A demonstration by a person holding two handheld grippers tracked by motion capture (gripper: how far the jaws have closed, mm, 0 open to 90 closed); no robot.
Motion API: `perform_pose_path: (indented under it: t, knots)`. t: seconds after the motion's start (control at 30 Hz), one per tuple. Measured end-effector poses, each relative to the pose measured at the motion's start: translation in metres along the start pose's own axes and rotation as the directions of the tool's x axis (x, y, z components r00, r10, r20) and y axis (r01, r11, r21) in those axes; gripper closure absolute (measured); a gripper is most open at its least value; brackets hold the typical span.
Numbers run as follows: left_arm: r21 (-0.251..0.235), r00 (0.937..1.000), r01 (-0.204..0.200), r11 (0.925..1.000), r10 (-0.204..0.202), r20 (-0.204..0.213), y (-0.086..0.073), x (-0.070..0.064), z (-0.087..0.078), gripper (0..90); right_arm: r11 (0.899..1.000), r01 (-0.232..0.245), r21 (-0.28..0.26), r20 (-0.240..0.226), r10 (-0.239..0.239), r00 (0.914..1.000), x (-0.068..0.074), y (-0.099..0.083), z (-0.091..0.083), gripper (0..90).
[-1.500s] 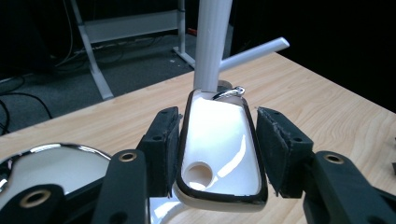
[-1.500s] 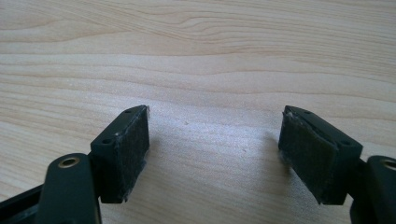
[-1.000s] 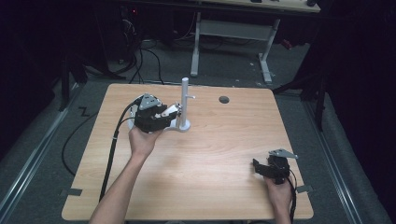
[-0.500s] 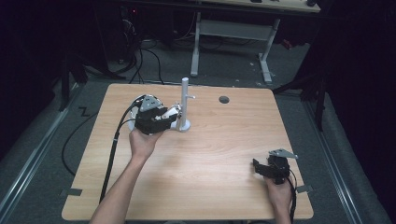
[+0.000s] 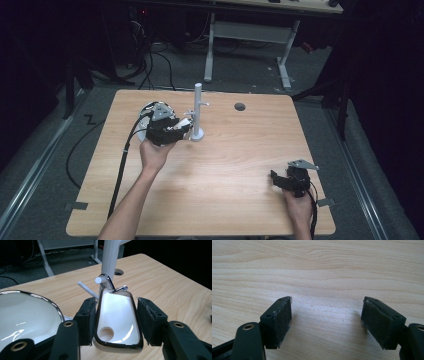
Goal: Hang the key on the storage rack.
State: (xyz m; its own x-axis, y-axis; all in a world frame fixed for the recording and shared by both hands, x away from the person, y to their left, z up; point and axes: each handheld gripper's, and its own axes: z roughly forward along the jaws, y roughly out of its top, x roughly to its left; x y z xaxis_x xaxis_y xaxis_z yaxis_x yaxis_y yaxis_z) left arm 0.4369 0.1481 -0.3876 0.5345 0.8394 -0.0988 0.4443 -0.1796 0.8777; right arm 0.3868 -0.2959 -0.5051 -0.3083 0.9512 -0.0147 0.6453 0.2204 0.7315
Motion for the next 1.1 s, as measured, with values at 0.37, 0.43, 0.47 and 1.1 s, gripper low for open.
perform_pose_path:
  t: [0.37,0.43,0.47,1.1]
  knots:
    - [0.020,0.9997,0.020,0.9996,-0.020,-0.012,-0.004,0.004,0.014,50.6,1.000,0.000,0.000,0.000,0.000,1.0000,0.000,0.000,0.000,24.4]
    - [0.024,0.9996,0.023,0.9994,-0.023,-0.016,-0.005,0.004,0.016,50.6,1.000,0.001,0.000,0.000,-0.001,1.0000,0.000,0.000,0.000,24.4]
    - [0.025,0.9996,0.025,0.9994,-0.024,-0.017,-0.006,0.005,0.017,50.6,1.000,0.001,0.000,0.000,-0.001,1.0000,0.000,0.000,0.000,24.4]
    - [0.096,0.9988,0.017,0.9952,-0.013,-0.047,-0.015,0.008,0.036,50.1,1.000,0.001,0.000,0.000,-0.001,1.0000,0.000,0.000,0.000,24.4]
